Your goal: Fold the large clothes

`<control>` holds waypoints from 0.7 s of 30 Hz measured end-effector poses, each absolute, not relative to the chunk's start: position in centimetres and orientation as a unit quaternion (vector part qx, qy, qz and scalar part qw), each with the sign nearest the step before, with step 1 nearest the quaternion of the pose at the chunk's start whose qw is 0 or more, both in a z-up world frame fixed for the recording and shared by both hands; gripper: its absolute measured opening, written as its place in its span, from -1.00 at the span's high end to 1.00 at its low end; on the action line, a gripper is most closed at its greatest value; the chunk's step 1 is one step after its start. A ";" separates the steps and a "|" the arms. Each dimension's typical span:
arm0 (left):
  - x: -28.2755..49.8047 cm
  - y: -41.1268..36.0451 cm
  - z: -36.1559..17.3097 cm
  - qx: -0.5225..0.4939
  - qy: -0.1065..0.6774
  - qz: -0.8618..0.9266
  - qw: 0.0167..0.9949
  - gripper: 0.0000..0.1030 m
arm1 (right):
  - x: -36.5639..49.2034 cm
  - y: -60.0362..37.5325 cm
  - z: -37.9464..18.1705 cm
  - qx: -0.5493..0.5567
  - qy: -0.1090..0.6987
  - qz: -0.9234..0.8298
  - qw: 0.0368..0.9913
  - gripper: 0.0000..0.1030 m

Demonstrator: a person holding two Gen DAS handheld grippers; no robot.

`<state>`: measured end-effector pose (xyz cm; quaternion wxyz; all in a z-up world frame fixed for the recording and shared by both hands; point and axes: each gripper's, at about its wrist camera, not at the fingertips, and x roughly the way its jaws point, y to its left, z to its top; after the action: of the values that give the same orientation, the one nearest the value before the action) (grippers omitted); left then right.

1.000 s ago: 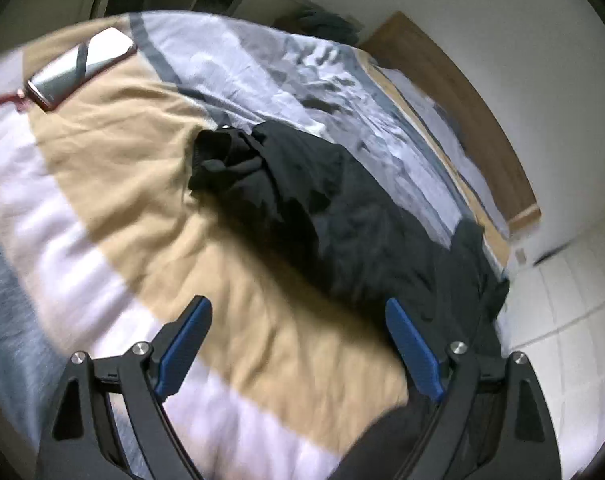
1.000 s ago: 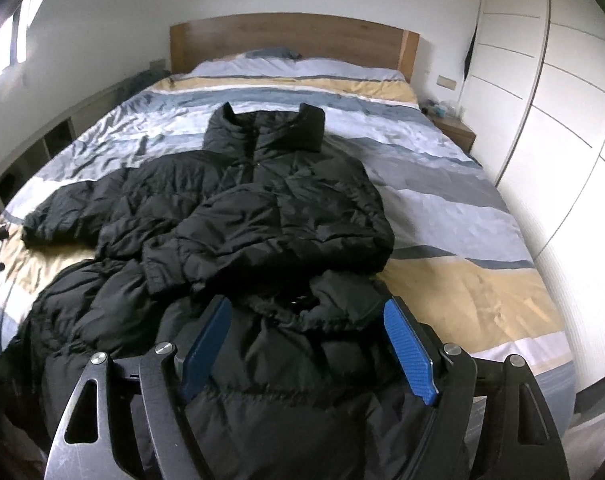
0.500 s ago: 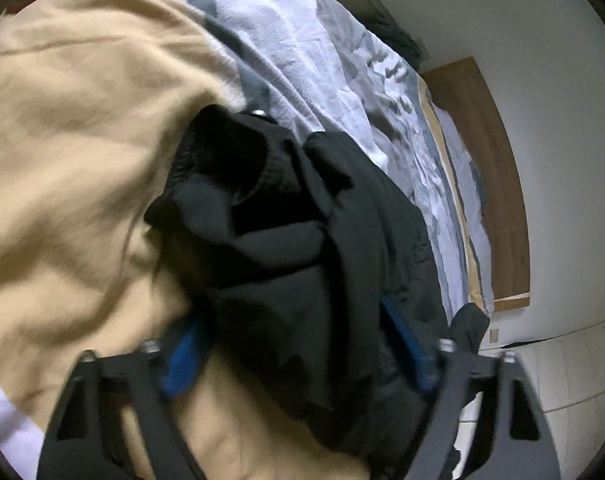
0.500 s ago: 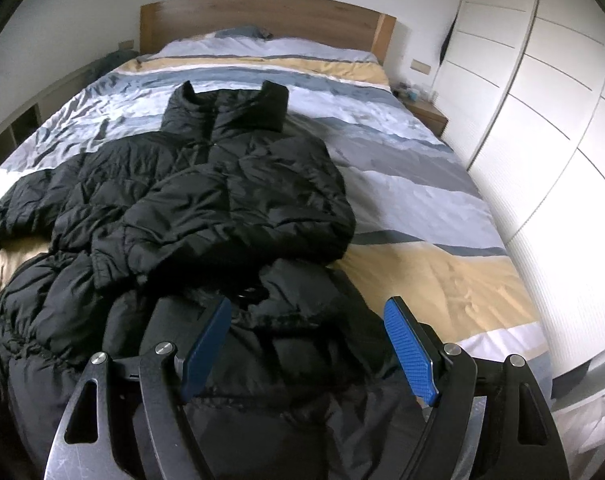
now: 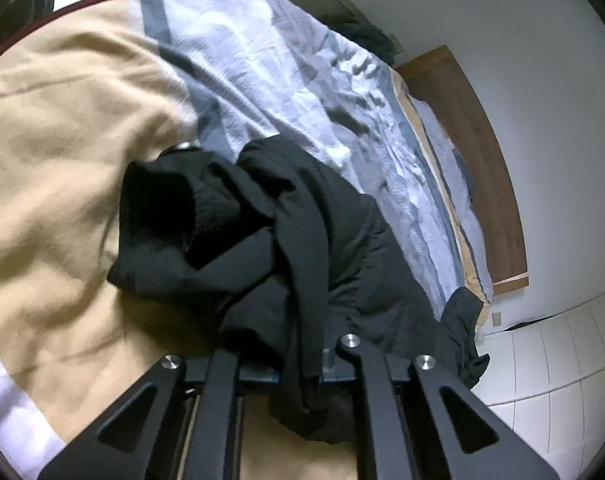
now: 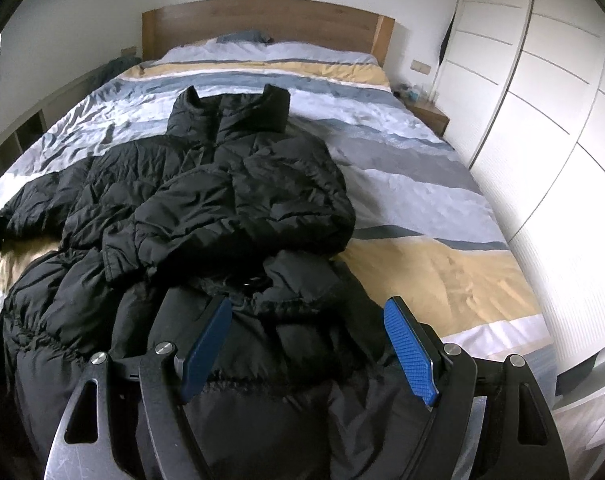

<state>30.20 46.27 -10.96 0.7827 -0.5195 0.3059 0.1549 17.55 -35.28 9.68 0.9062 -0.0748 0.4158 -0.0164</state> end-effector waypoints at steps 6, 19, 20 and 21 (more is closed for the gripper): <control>29.0 44.6 -7.9 -0.500 0.296 0.142 0.801 0.85 | 16.2 -36.5 10.8 -0.060 0.404 -0.022 0.912 -0.51; 26.6 38.9 0.6 -0.448 0.278 0.100 0.844 0.85 | 12.5 -38.4 12.4 -0.031 0.376 -0.012 0.926 -0.51; 26.5 38.1 1.4 -0.442 0.277 0.096 0.848 0.85 | 12.0 -38.5 12.6 -0.034 0.371 -0.011 0.928 -0.51; 26.5 37.5 2.0 -0.437 0.277 0.092 0.851 0.85 | 11.7 -38.5 12.7 -0.036 0.369 -0.009 0.929 -0.51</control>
<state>26.53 37.50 2.04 0.8506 -0.4374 0.2768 0.0924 11.75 -38.54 12.69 0.9287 -0.0358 0.3689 -0.0094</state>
